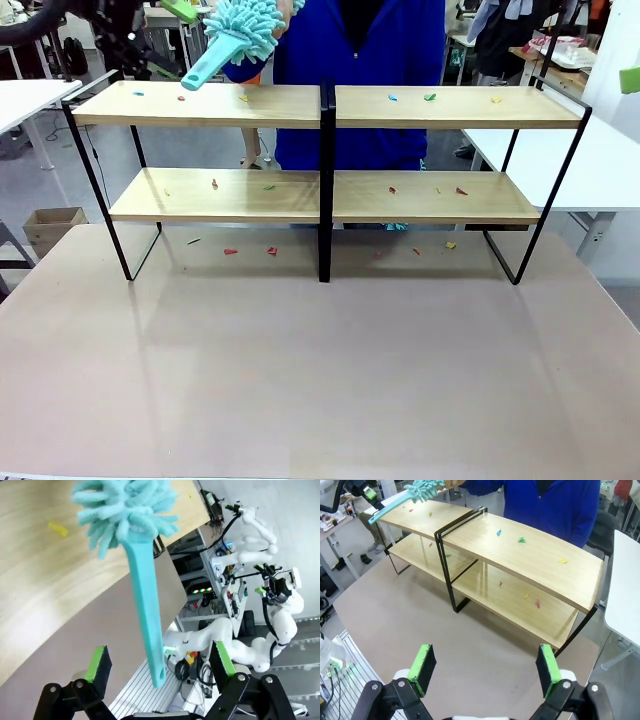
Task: Clean the shelves.
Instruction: Pick up the Duster when the human hands it over.
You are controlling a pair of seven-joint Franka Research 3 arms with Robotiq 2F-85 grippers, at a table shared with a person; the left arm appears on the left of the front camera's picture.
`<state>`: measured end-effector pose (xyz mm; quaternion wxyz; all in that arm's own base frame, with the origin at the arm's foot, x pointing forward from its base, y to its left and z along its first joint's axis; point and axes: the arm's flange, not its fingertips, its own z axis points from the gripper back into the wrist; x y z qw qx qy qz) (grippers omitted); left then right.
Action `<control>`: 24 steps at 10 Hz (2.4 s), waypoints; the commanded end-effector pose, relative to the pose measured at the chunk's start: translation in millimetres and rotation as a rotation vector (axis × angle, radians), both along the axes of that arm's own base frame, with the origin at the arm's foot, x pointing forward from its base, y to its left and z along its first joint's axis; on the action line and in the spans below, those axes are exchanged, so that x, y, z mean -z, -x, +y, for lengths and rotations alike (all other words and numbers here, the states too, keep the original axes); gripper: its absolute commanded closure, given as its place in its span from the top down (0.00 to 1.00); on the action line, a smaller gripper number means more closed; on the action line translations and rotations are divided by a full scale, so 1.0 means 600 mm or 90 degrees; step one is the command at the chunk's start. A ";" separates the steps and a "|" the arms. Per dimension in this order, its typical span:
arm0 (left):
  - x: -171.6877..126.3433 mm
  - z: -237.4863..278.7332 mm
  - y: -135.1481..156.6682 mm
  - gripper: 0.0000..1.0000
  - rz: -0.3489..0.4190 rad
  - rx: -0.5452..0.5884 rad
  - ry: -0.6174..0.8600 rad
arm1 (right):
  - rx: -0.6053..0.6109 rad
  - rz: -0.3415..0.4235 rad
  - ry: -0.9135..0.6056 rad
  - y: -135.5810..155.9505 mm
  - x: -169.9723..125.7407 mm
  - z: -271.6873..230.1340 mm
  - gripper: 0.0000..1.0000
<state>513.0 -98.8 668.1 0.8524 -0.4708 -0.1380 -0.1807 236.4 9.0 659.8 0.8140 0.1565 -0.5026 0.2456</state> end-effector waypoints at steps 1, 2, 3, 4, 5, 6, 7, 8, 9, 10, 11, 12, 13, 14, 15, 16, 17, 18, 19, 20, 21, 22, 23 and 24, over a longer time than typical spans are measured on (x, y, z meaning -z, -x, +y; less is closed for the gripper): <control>0.019 -0.040 0.019 1.00 -0.029 0.009 0.062 | -0.001 0.000 -0.001 0.000 0.000 0.000 1.00; 0.030 -0.052 0.016 1.00 -0.026 0.029 0.075 | -0.001 0.000 -0.001 0.000 0.000 0.000 1.00; 0.039 -0.058 0.015 1.00 -0.033 0.013 0.061 | -0.001 0.000 -0.001 0.000 0.000 0.000 1.00; 0.046 -0.060 0.018 1.00 -0.031 0.004 0.050 | -0.001 0.000 -0.001 0.000 0.000 0.000 1.00; 0.048 -0.059 0.023 1.00 -0.027 0.000 0.056 | -0.001 0.000 -0.001 0.000 0.000 0.000 1.00; 0.045 -0.059 0.024 1.00 -0.032 -0.012 0.065 | -0.001 0.000 -0.001 0.000 0.000 0.000 1.00; 0.041 -0.058 0.020 1.00 -0.041 -0.035 0.078 | -0.001 0.000 -0.001 0.000 0.000 0.000 1.00; 0.040 -0.060 0.018 1.00 -0.045 -0.058 0.091 | -0.001 0.000 -0.001 0.000 0.000 0.000 1.00; 0.044 -0.064 0.016 1.00 -0.040 -0.076 0.098 | -0.001 0.000 -0.001 0.000 0.000 0.000 1.00; 0.049 -0.066 0.018 0.40 -0.052 -0.091 0.104 | -0.001 0.000 -0.001 0.000 0.000 0.000 1.00; 0.051 -0.068 0.021 0.41 -0.056 -0.110 0.111 | -0.001 0.000 -0.001 0.000 0.000 0.000 1.00; 0.050 -0.068 0.022 0.00 -0.059 -0.115 0.113 | -0.001 0.000 -0.001 0.000 0.000 0.000 1.00; 0.050 -0.068 0.022 0.35 -0.063 -0.110 0.111 | -0.001 0.000 -0.001 0.000 0.000 0.000 1.00; 0.052 -0.067 0.023 0.00 -0.066 -0.114 0.110 | -0.001 0.000 -0.001 0.000 0.000 0.000 1.00; 0.052 -0.069 0.023 0.00 -0.067 -0.118 0.113 | -0.001 0.000 -0.001 0.000 0.000 0.000 1.00; 0.050 -0.071 0.024 0.00 -0.069 -0.118 0.113 | -0.001 0.000 -0.001 0.000 0.000 0.000 1.00; 0.047 -0.071 0.024 0.00 -0.073 -0.112 0.113 | -0.001 0.000 -0.001 0.000 0.000 0.000 1.00; 0.045 -0.071 0.025 0.00 -0.075 -0.109 0.116 | -0.001 0.000 -0.001 0.000 0.000 0.000 1.00; 0.045 -0.070 0.029 0.00 -0.075 -0.109 0.118 | -0.001 0.000 -0.001 0.000 0.000 0.000 1.00; 0.048 -0.068 0.035 0.00 -0.078 -0.114 0.117 | -0.001 0.000 -0.001 0.000 0.000 0.000 1.00; 0.046 -0.062 0.042 0.00 -0.088 -0.120 0.113 | -0.001 0.000 -0.001 0.000 0.000 0.000 1.00; 0.035 -0.037 0.068 0.00 -0.099 -0.098 0.108 | -0.001 0.000 -0.001 0.000 0.000 0.000 1.00; 0.019 0.007 0.116 0.00 -0.116 -0.028 0.057 | -0.001 0.000 -0.001 0.000 0.000 0.000 1.00; 0.012 0.076 0.181 0.00 -0.163 0.047 -0.050 | -0.001 0.000 -0.001 0.000 0.000 0.000 1.00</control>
